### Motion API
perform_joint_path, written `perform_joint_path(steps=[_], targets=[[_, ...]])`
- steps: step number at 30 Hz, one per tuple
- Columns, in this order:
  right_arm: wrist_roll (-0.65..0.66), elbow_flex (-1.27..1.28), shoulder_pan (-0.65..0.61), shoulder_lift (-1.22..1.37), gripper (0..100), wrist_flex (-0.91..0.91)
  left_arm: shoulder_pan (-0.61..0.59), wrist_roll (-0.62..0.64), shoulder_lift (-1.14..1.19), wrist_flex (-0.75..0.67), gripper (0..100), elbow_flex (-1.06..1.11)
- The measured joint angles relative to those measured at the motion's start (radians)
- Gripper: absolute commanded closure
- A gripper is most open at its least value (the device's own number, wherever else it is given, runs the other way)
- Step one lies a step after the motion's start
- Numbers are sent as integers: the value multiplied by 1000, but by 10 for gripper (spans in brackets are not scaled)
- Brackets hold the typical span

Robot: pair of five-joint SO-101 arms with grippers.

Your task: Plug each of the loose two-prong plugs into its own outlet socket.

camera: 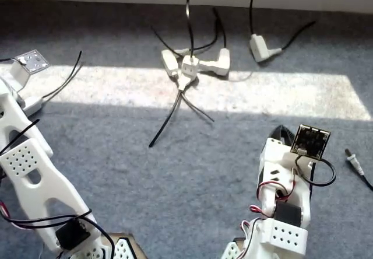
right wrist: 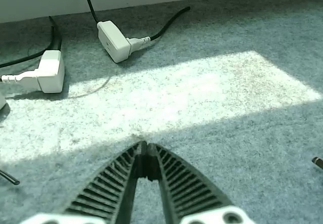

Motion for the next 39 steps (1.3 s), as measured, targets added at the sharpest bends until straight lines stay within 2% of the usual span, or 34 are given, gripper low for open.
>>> perform_joint_path(steps=[6,12,19,25,30,34,39], targets=[[0,0,0,0,992,0,31,0,0,5,990,0],[0,0,0,0,992,0,133,18,-9,31,991,0],[0,0,0,0,992,0,272,127,-123,34,991,0],[0,0,0,0,992,0,374,235,-308,38,993,44],[0,0,0,0,992,0,462,278,-559,38,993,298],[0,0,0,0,992,0,566,285,-855,38,993,655],[0,0,0,0,992,0,758,285,-1255,37,993,1132]])
